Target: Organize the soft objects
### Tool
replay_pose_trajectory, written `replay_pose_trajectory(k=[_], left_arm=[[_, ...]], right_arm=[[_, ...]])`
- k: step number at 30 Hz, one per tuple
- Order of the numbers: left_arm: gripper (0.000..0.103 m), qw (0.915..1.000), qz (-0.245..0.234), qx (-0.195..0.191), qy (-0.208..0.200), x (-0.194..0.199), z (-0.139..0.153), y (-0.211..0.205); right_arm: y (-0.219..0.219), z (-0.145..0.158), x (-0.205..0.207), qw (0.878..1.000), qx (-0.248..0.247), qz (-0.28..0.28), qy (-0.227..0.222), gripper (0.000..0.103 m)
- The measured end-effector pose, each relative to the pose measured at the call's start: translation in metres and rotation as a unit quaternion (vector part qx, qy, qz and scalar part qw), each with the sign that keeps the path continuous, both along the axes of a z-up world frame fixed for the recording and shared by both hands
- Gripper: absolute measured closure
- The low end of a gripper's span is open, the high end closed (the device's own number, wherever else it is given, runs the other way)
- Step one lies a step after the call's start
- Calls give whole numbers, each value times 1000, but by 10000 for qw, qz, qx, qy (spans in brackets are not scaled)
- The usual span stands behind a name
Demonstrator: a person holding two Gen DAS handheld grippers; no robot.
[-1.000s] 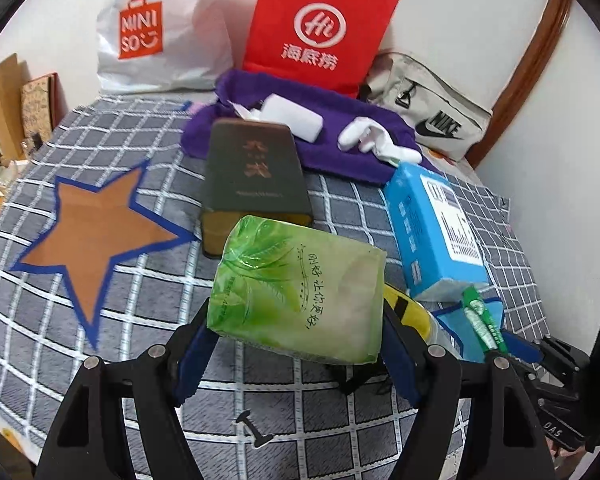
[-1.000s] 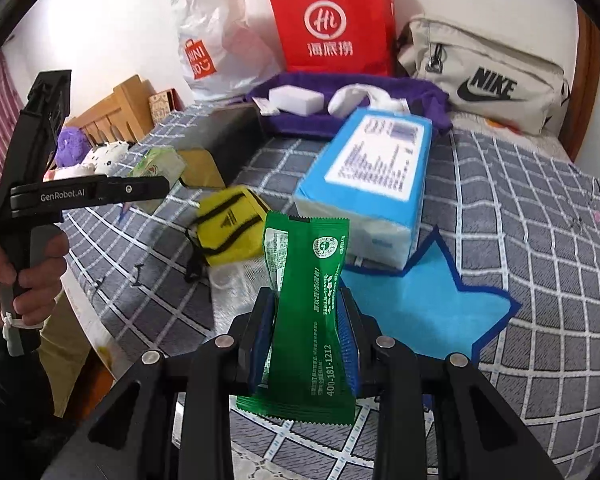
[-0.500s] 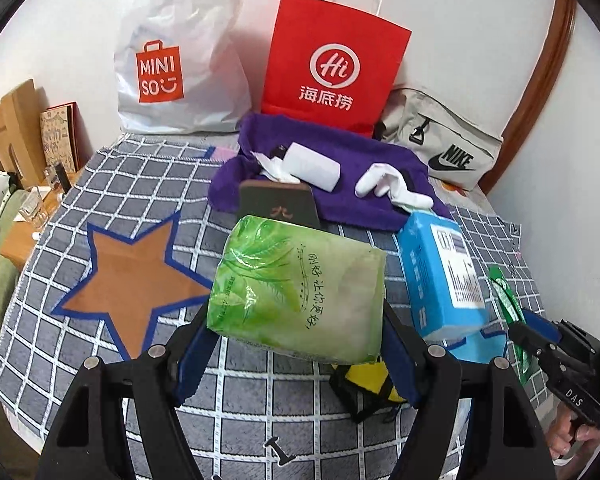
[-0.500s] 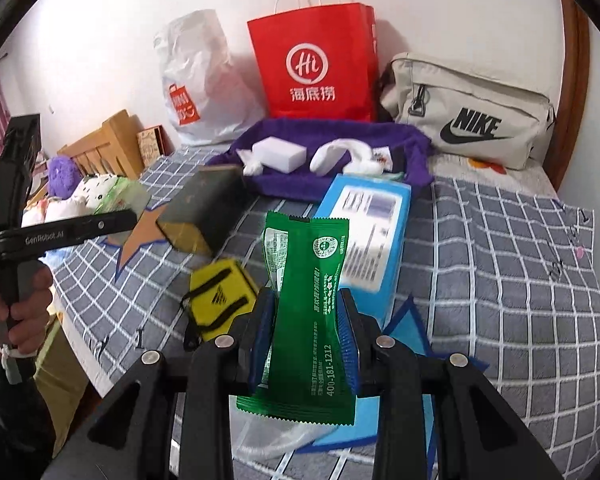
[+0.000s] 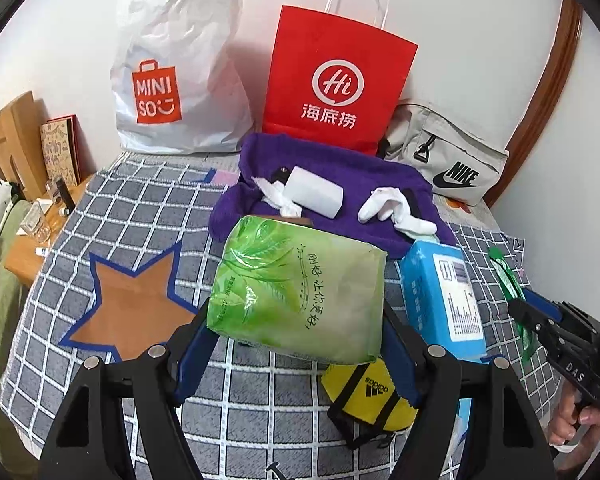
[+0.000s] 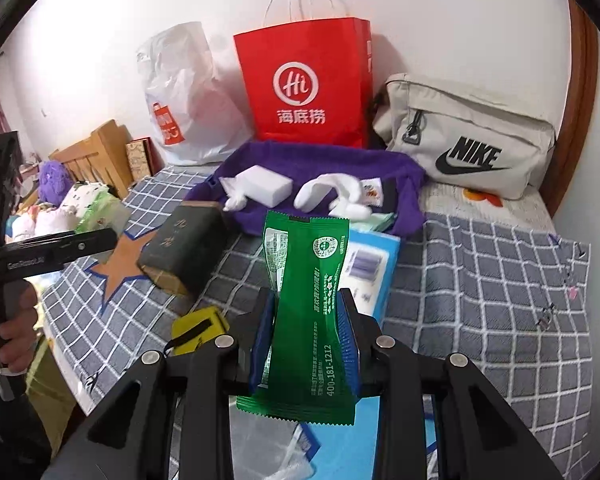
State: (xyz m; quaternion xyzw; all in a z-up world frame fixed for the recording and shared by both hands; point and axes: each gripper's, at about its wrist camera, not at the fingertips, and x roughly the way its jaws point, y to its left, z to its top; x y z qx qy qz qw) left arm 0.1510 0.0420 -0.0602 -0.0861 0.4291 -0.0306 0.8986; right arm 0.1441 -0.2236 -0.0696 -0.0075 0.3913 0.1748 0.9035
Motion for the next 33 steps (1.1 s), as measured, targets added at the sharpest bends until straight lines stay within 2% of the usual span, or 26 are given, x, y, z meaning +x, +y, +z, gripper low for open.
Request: replay_pose_trajectory(k=[15,22,33], left_arm=[[29,9999,-106,-37,8,45,9,-4],[29,9999,-92,-37,129,73,1,-3],[29,9994,-30,-81,333,113,-15,5]], right_arm=[[-8,4,68,9995,100,-210,225,70],[-14,12,107,9991,104,-411,68,68],[-6,16,168,9995,80,-313,-59,68]])
